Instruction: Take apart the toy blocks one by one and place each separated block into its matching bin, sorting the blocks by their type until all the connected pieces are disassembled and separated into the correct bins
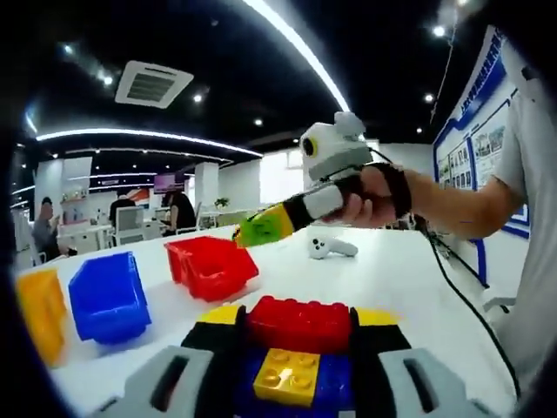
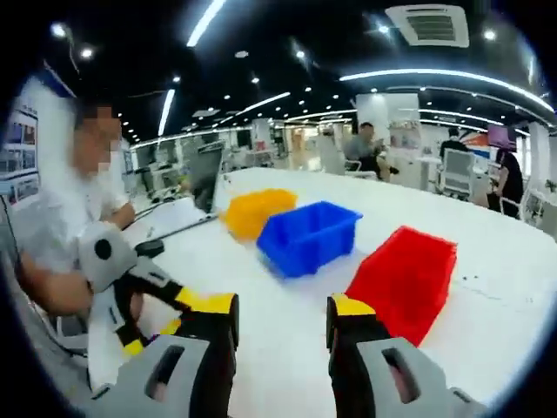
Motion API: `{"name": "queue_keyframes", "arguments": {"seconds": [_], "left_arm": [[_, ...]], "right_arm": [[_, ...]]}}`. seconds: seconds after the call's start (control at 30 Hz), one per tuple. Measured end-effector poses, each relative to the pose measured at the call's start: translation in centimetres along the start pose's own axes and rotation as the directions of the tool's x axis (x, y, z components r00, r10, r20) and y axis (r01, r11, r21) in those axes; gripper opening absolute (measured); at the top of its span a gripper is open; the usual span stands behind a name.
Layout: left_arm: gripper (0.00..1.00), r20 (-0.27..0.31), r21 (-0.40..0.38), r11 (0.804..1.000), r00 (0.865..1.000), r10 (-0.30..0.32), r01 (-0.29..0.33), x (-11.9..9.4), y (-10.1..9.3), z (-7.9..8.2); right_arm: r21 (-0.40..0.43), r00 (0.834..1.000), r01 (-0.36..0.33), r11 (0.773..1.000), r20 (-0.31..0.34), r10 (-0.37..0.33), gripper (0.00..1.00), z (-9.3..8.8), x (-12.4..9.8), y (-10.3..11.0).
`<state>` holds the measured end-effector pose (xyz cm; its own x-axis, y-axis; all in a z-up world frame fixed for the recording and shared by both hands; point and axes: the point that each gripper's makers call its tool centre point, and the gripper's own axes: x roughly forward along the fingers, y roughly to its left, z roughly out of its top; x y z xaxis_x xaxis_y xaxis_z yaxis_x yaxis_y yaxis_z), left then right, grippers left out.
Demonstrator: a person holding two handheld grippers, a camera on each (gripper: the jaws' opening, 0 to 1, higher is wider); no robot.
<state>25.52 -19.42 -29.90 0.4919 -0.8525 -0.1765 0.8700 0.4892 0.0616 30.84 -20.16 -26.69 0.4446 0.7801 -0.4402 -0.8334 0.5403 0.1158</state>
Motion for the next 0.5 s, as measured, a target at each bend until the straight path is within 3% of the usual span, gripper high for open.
{"name": "queue_keyframes", "arguments": {"seconds": [0.07, 0.13, 0.23, 0.3, 0.33, 0.37, 0.4, 0.43, 0.47, 0.5], "left_arm": [[0.63, -0.008, 0.053, 0.998, 0.999, -0.031, 0.032, -0.3, -0.6, 0.2], [0.68, -0.005, 0.059, 0.998, 1.0, -0.026, 0.026, -0.7, -0.5, 0.4], [0.7, -0.041, 0.055, 0.998, 0.999, -0.027, 0.029, -1.0, -0.2, -0.1], [0.71, -0.153, 0.077, 0.997, 0.988, -0.014, 0.026, -0.9, 0.1, -2.3], [0.72, -0.157, 0.173, 0.985, 0.987, 0.016, 0.011, -0.4, 0.4, -2.3], [0.69, -0.189, 0.193, 0.981, 0.981, 0.042, -0.004, -0.2, 0.6, -2.7], [0.64, -0.263, 0.175, 0.985, 0.964, 0.037, 0.01, -0.1, 0.2, -3.8], [0.59, -0.368, 0.137, 0.99, 0.929, 0.037, 0.015, -0.2, 0.0, -5.4], [0.61, -0.394, 0.129, 0.991, 0.919, 0.012, 0.043, 0.3, -0.6, -6.0], [0.61, -0.38, 0.188, 0.981, 0.924, 0.031, 0.044, 0.5, -0.7, -6.1]], "right_arm": [[0.066, 0.998, -0.043, 0.997, -0.046, 0.046, 0.41, -1.2, -0.2, 1.2], [0.198, 0.99, -0.088, 0.976, -0.091, 0.108, 0.41, -2.9, -0.4, 2.4], [0.215, 0.986, -0.094, 0.972, -0.117, 0.121, 0.42, -4.1, -0.3, 3.2], [0.201, 0.984, -0.1, 0.975, -0.124, 0.126, 0.42, -4.4, -0.1, 4.0], [0.197, 0.986, -0.099, 0.975, -0.113, 0.123, 0.41, -3.9, -0.2, 4.4], [0.185, 0.987, -0.102, 0.977, -0.103, 0.122, 0.41, -3.5, -0.2, 4.8], [0.162, 0.993, -0.085, 0.983, -0.062, 0.096, 0.42, -2.5, 0.2, 4.8], [0.123, 0.992, -0.074, 0.99, -0.091, 0.086, 0.41, -2.8, 0.1, 4.9], [0.061, 0.991, -0.072, 0.996, -0.112, 0.079, 0.4, -3.0, 0.3, 5.4], [-0.015, 0.994, -0.076, 0.997, -0.084, 0.074, 0.39, -2.7, 0.7, 5.8]]}}
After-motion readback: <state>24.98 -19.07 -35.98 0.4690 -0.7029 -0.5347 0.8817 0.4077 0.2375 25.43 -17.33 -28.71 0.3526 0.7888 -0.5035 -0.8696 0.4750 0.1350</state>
